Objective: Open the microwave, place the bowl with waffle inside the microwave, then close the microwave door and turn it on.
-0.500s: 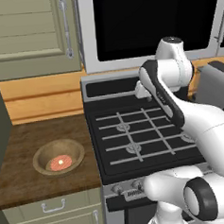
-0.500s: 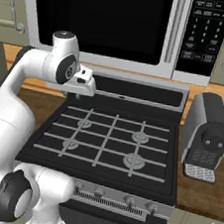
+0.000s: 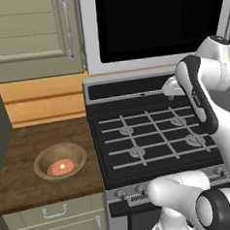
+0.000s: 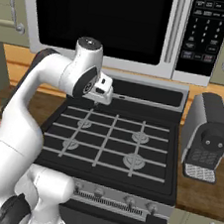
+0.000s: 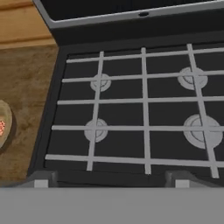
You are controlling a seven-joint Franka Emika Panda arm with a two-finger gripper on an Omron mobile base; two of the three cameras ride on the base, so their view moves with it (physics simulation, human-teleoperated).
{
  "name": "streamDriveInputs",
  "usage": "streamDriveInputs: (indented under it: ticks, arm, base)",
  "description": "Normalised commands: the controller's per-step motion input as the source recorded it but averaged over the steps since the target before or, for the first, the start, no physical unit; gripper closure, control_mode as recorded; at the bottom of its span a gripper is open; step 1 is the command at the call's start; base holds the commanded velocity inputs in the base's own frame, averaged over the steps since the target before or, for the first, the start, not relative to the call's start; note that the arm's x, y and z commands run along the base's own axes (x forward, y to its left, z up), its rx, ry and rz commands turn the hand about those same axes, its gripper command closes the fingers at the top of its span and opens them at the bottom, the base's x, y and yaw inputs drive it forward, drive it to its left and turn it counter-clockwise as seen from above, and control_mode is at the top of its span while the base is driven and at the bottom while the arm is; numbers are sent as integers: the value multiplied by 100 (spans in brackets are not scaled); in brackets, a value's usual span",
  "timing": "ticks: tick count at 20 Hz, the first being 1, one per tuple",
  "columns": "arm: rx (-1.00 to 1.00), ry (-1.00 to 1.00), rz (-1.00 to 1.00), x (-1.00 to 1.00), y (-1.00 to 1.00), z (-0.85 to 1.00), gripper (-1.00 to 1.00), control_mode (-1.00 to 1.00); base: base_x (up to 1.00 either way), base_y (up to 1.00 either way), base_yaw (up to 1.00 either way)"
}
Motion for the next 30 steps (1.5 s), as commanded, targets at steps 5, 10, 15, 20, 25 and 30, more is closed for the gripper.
streamDriveInputs:
  ticks: [5, 10, 15, 20, 25, 30]
  arm:
    - [2, -9, -14, -2, -81, 30, -100, -100]
    - [-2, -2, -18, 1, -69, 27, -100, -100]
    - [-14, -5, -13, 0, -53, 26, -100, -100]
    - [-11, -14, -7, 0, -35, 30, -100, -100]
    - [-1, -16, 0, 0, -18, 45, -100, -100]
    - [0, -18, 0, 0, -19, 51, -100, -100]
  base:
    - [0, 0, 0]
    - [0, 0, 0]
    - [0, 0, 0]
    - [0, 0, 0]
    - [0, 0, 0]
    - [0, 0, 0]
